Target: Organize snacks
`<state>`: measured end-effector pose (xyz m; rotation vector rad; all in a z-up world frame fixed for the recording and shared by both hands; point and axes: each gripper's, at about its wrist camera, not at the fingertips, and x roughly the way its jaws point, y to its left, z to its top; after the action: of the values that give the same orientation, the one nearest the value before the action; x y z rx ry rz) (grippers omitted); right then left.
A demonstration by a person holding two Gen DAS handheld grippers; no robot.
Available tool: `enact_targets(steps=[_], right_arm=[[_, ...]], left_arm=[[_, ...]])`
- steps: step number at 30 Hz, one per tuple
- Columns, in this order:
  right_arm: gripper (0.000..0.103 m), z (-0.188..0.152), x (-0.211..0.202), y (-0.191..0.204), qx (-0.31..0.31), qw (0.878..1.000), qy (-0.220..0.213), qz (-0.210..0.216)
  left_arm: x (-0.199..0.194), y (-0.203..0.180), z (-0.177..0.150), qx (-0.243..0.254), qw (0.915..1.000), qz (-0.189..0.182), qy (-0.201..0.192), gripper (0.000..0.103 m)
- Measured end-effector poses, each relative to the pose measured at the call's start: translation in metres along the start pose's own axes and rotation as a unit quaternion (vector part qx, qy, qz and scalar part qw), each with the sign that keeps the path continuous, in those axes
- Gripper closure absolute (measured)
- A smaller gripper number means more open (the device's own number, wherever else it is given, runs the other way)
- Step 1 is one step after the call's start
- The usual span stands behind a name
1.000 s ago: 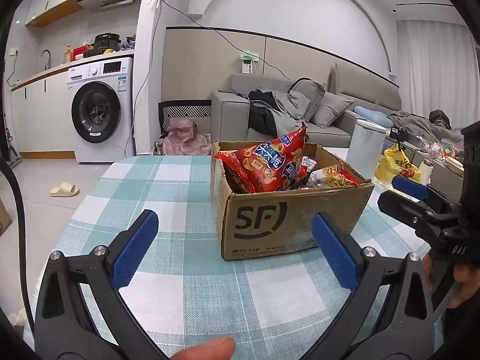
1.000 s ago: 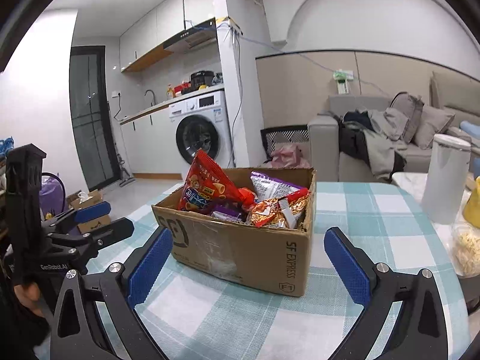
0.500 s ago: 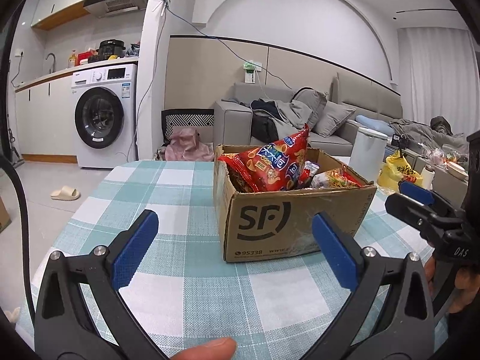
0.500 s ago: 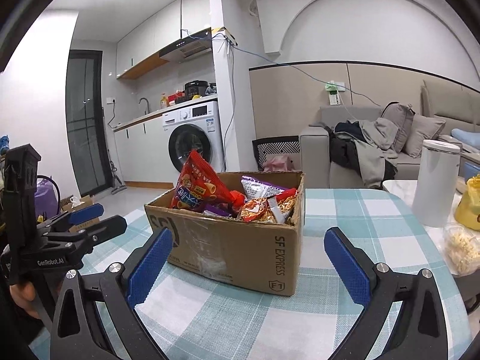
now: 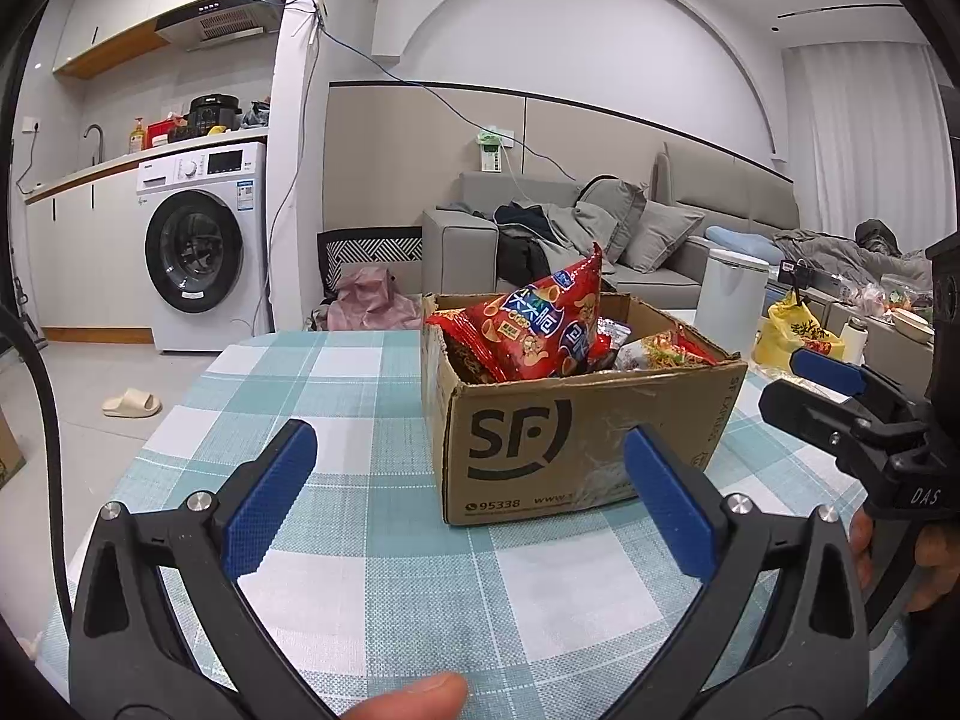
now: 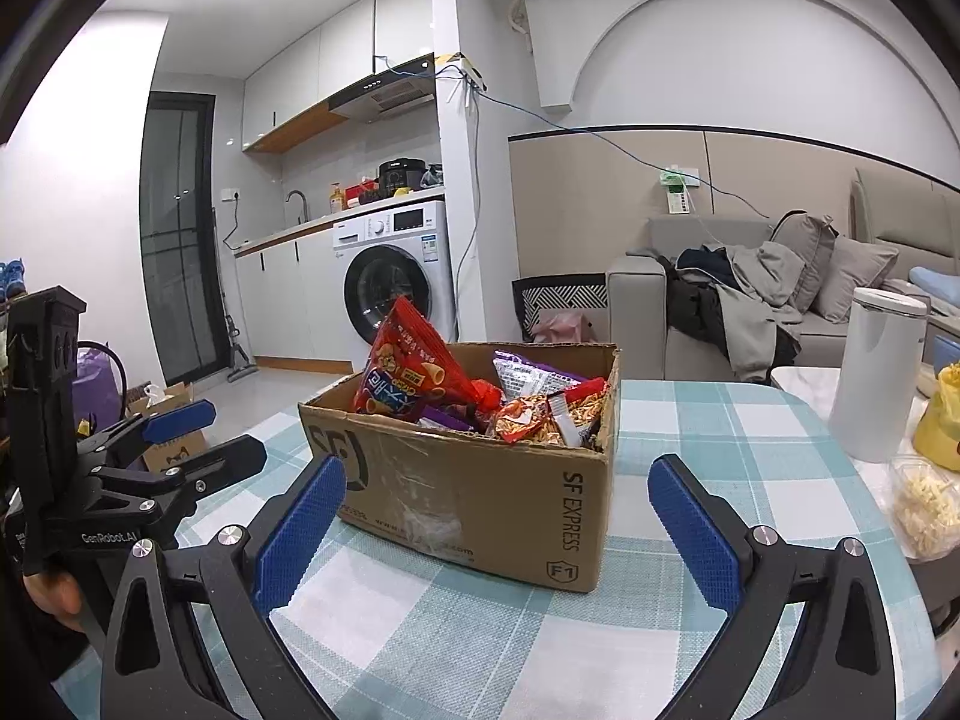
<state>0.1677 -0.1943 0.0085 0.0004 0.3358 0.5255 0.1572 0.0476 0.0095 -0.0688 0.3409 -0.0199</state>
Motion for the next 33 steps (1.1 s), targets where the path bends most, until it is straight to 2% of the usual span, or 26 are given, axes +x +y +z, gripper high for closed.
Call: enact_targets(steps=[11, 33], right_arm=[[0.000, -0.0006, 0.0021, -0.0007, 0.001, 1.000, 0.000, 0.002], [0.000, -0.0010, 0.0031, -0.0009, 0.001, 1.000, 0.001, 0.005]], left_arm=[[0.0028, 0.0052, 0.0001, -0.015, 0.9999, 0.002, 0.004, 0.001], [0.0029, 0.0066, -0.0014, -0.015, 0.9999, 0.001, 0.005, 0.001]])
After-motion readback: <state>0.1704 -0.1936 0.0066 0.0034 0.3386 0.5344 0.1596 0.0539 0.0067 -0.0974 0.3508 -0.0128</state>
